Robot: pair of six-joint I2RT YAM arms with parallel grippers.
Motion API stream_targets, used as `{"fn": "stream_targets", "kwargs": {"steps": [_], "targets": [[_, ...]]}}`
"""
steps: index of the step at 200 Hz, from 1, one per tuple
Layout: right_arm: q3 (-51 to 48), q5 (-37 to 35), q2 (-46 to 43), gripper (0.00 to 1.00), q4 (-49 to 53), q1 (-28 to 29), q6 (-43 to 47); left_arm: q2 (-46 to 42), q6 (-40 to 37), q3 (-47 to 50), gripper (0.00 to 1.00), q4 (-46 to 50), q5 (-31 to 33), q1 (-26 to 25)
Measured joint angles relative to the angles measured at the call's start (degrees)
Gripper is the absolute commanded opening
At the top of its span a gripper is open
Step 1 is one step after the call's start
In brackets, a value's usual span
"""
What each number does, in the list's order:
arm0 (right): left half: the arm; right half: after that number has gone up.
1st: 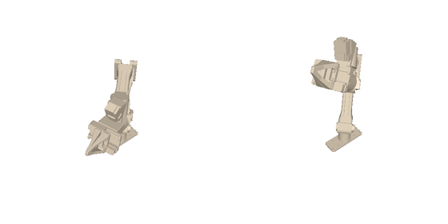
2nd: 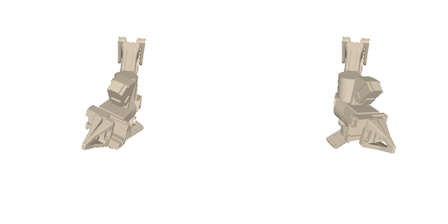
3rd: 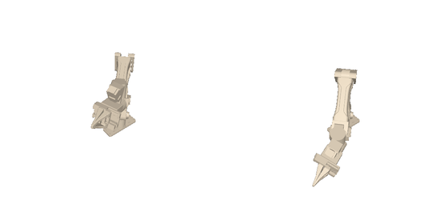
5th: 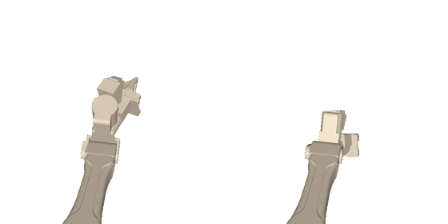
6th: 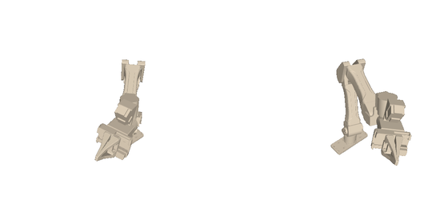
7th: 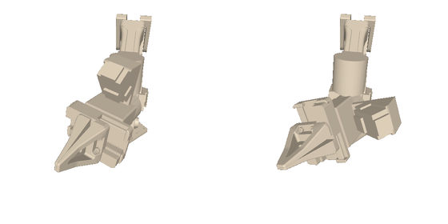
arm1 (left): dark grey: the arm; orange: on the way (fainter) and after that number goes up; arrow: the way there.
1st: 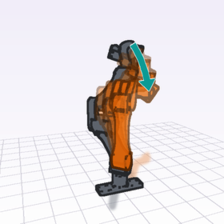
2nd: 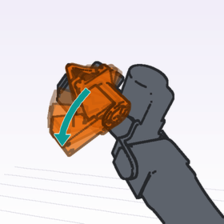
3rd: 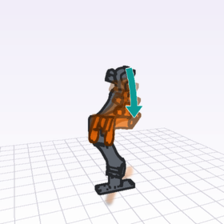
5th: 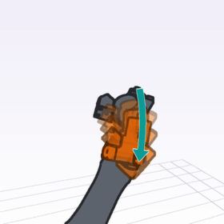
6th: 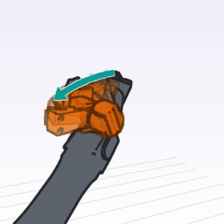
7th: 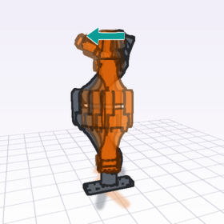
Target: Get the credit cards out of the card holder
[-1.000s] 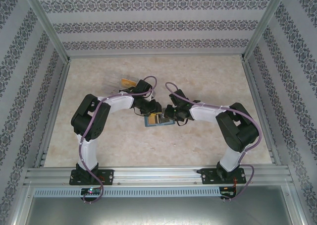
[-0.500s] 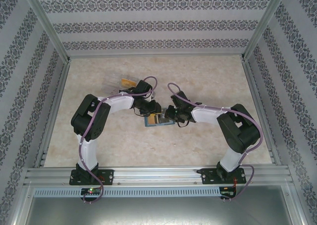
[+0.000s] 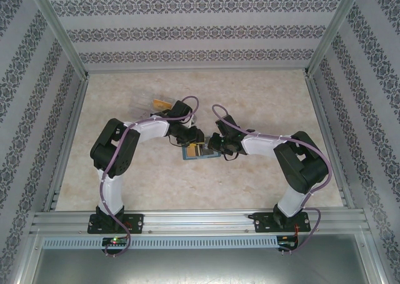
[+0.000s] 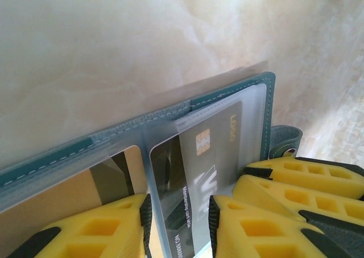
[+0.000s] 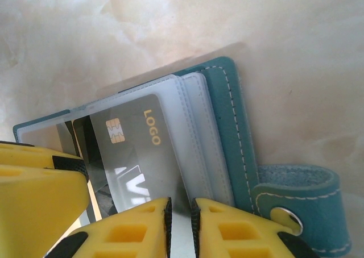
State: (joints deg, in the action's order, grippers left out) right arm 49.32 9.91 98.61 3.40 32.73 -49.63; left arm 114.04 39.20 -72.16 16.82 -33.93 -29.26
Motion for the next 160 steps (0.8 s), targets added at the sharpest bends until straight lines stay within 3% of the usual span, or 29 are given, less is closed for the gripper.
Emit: {"fn": "stream_targets", "kwargs": {"steps": [73,126,160], "targets": [[0.0,0.2,0.1,0.21,0.0,0.0,0.0,0.8,-1.3,-1.4,0.38,1.2,-2.2,0.0],[0.0,0.2,0.2,0.21,0.0,0.0,0.0,0.8,-2.0,-0.9,0.28,0.8,-4.2,0.5],[0.0,0.2,0.2,0.21,0.0,0.0,0.0,0.3,-2.6,0.8,0.17,-0.3,-5.9,1.2]]}}
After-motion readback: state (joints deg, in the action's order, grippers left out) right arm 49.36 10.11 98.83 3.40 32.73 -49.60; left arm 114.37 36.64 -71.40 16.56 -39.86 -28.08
